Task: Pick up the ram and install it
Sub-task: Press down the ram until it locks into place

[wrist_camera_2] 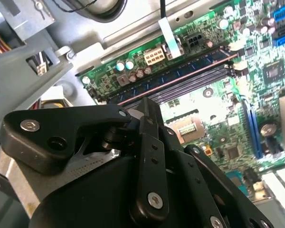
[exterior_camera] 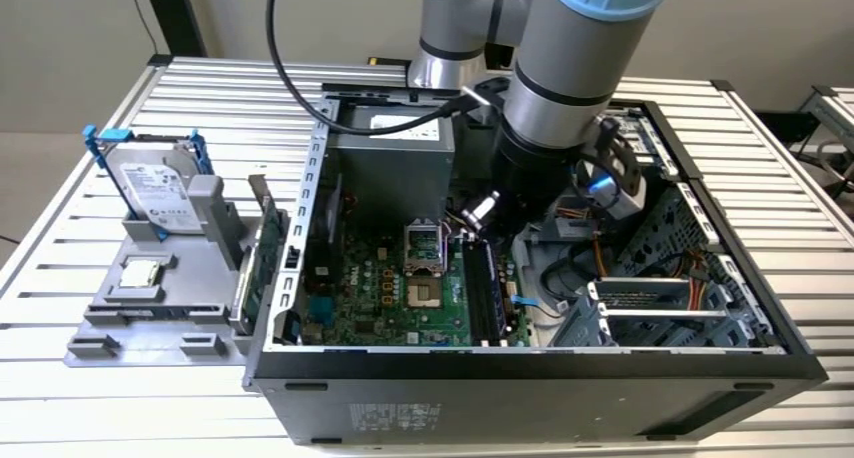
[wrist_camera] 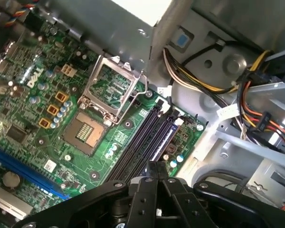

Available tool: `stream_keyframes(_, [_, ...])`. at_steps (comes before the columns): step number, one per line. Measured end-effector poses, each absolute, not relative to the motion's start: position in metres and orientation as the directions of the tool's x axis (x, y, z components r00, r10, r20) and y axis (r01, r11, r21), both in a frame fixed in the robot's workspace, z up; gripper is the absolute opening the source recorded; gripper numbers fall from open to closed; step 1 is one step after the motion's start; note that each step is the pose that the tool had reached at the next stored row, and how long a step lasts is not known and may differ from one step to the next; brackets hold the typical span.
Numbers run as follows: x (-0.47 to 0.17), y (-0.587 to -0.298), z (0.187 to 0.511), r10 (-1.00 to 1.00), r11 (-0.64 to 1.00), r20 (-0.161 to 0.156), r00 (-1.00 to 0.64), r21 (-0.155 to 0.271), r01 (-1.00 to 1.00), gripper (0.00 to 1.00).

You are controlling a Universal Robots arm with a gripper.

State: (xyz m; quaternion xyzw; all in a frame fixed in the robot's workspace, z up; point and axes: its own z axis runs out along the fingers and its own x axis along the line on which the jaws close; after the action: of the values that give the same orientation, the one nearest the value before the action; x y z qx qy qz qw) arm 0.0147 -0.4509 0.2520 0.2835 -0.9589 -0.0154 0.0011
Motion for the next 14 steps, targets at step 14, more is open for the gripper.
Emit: stream_keyframes(14, [0.0147,-0.4509,0.252,-0.704,0.71,-0.018,-0.71,0.021,-0.704,0.0])
